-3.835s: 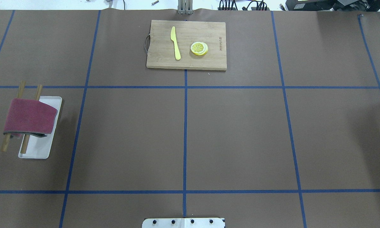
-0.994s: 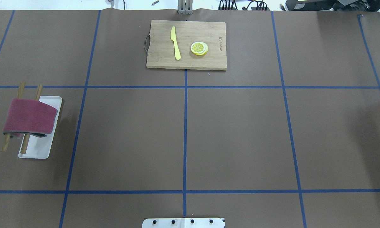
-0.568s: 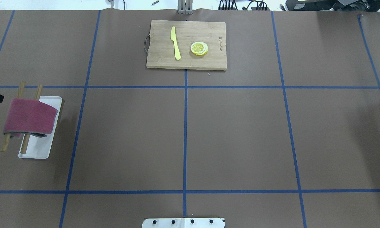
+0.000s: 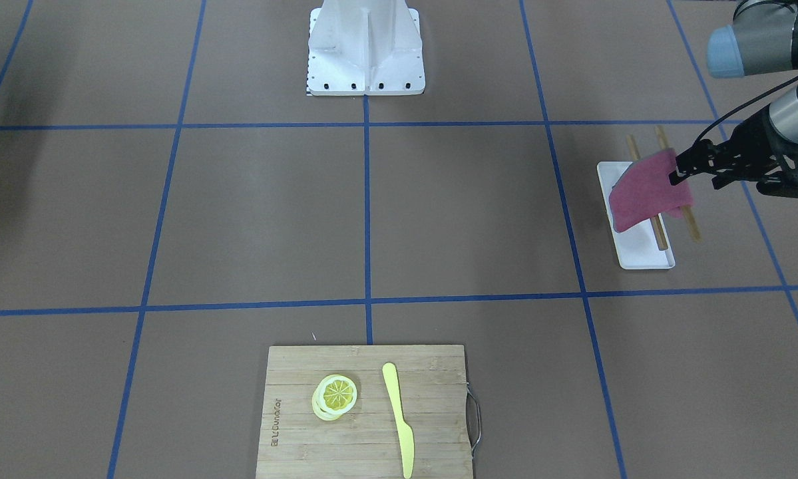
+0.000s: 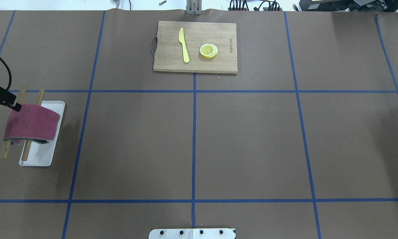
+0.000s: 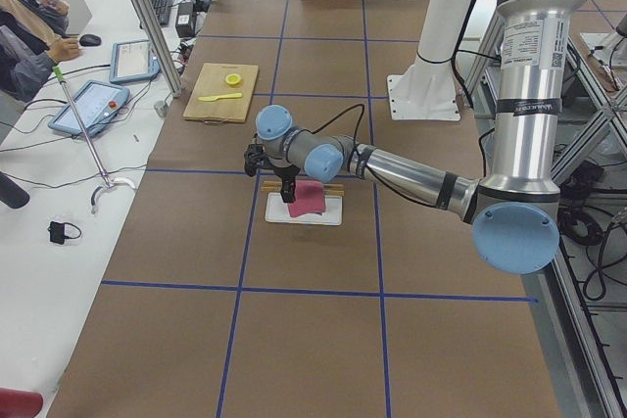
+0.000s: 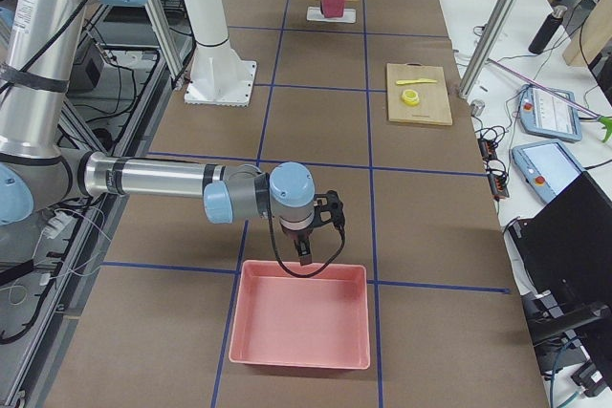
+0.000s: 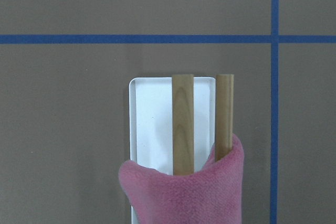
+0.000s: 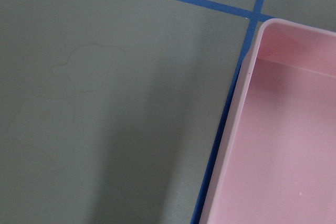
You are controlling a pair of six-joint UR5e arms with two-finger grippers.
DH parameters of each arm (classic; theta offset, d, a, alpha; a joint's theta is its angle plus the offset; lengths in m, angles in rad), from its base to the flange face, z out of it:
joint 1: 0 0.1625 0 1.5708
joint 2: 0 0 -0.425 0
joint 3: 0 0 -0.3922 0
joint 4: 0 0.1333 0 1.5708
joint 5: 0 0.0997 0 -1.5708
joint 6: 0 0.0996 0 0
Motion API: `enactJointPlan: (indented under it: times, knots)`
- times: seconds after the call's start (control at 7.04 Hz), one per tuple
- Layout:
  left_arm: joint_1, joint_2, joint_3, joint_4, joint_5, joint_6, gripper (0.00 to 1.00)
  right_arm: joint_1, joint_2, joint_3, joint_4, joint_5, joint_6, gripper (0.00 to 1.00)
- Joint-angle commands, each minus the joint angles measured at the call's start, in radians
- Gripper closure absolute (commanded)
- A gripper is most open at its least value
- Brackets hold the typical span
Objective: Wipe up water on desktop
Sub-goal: 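Reach the left gripper down to the pink cloth on the white tray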
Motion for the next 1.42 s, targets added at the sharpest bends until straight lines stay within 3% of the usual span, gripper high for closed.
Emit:
enactJointPlan:
  times: [0.0,0.71,1.28]
  knots:
    - [0.003,0.000,-0.001,0.000,0.001,-0.004,0.26,0.000,0.000,-0.001,0.001,-0.005,0.000,0.00]
    - [0.005,0.001,0.008,0.000,-0.008,-0.004,0.33,0.001,0.000,-0.002,-0.007,0.007,0.012,0.00]
    - [0.005,0.001,0.017,0.003,-0.010,-0.006,0.33,0.001,-0.014,-0.001,-0.001,0.009,0.011,0.00]
